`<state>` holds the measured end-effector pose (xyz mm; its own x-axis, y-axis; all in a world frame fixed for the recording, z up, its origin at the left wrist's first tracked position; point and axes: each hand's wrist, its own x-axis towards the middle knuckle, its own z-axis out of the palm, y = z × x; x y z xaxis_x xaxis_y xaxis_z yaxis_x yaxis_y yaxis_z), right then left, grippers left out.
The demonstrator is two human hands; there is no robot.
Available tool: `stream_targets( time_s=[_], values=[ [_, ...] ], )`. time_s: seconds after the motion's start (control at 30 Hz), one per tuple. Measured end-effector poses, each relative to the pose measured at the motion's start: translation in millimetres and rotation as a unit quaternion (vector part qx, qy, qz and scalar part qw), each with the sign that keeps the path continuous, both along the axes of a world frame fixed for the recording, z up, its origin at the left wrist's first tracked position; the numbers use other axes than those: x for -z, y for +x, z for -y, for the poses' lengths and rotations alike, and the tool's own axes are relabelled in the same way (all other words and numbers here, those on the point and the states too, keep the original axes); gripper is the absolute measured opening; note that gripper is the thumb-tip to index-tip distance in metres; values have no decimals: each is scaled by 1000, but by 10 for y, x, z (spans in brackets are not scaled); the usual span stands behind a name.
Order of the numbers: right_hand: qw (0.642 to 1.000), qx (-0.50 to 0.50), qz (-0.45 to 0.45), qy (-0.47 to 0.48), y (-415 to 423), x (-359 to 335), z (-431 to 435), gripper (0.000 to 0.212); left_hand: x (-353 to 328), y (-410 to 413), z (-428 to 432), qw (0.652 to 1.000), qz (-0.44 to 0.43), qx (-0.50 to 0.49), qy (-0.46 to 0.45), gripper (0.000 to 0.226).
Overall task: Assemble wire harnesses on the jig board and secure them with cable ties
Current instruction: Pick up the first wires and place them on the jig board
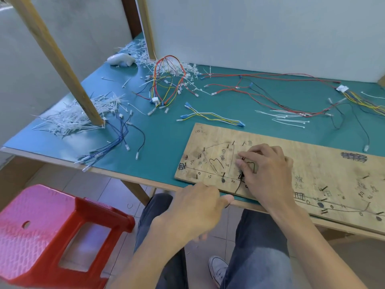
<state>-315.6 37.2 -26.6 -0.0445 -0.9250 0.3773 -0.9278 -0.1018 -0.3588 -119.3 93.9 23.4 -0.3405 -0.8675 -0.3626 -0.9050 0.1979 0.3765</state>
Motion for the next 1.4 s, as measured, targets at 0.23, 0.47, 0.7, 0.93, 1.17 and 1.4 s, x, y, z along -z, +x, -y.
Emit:
stream_targets(
  time_s=[0.23,0.47,0.7,0.93,1.17,1.4],
  values=[
    [999,-5,22,-28,-1,30,-35,27,-113,1240,951,915,-70,-300,-259,29],
    [998,1,47,-46,-8,57,-38,25,117,2009,1568,874,23,-427,-230,26],
    [997,-2,48,-59,-11,87,-32,20,164,2161,1748,867,-45,-436,-236,21],
    [997,-3,55,-57,-19,97,-32,21,117,2222,1780,839,9,-497,-222,20],
    [997,-6,61,-56,-11,92,-37,18,77,2195,1795,857,61,-473,-197,26],
    [996,-5,69,-54,-3,75,-46,15,30,2209,1791,869,49,-452,-196,22]
  ],
)
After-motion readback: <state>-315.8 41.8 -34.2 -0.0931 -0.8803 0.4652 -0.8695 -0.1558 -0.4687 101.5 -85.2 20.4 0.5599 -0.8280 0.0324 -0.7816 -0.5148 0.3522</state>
